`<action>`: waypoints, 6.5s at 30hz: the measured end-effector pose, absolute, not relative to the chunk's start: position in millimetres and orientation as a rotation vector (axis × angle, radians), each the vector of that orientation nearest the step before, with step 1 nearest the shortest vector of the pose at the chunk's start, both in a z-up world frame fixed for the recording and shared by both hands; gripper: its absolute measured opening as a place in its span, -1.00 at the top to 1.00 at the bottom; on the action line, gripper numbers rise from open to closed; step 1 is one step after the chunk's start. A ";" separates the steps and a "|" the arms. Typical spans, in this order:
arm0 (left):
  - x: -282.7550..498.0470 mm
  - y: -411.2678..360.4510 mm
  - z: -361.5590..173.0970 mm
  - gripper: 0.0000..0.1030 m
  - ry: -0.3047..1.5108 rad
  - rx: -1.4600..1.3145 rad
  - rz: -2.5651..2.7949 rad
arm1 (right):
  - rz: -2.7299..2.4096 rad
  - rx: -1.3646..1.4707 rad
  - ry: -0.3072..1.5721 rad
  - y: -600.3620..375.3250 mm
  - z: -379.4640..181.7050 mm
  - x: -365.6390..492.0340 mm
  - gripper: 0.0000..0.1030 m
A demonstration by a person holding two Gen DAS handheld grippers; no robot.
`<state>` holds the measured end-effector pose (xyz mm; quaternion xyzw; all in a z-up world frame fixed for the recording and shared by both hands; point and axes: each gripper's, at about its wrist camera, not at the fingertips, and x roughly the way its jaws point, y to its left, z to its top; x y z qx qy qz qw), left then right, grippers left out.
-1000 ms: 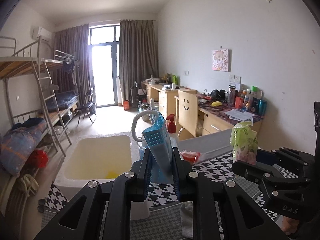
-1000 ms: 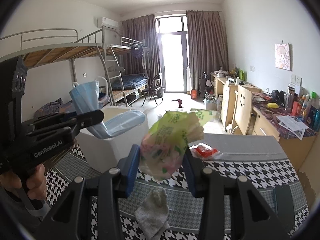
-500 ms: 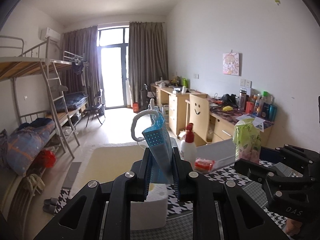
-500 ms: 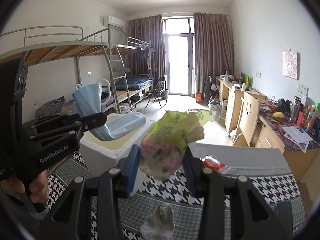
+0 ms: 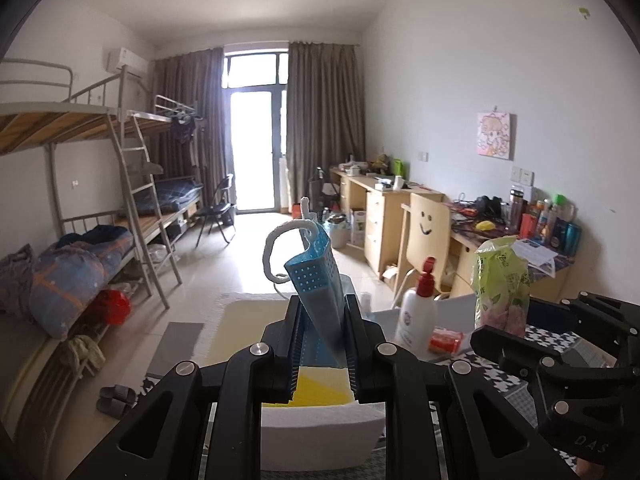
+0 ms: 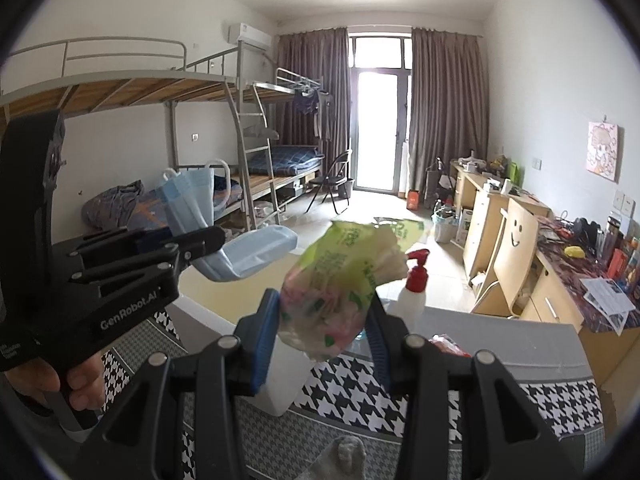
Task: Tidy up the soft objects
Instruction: 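Lift and carry the face mask and floral packet over the white foam box, then open the left tool over the foam box to drop the face mask, then lower the floral packet into the foam box and open the right tool, then withdraw both tools from the foam box back toward the table, then move the left tool toward the grey sock while the right tool approaches the white foam roller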
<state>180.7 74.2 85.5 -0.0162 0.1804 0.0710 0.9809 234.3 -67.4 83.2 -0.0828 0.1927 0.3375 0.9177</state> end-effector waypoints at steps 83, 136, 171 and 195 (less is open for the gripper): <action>153.2 178.4 69.0 -0.98 0.389 -0.157 0.414 | 0.885 -0.234 0.657 46.8 47.7 283.5 -0.42; 97.7 84.9 88.6 -0.98 0.342 -0.061 0.292 | 0.813 -0.106 0.433 -62.3 85.8 208.0 -0.87; 75.7 36.5 62.3 -0.98 0.322 -0.046 0.124 | 0.644 -0.098 0.347 -124.7 70.4 162.3 -0.87; 81.2 0.8 38.2 -0.98 0.381 -0.051 0.008 | 0.530 -0.059 0.382 -177.9 40.6 148.4 -0.87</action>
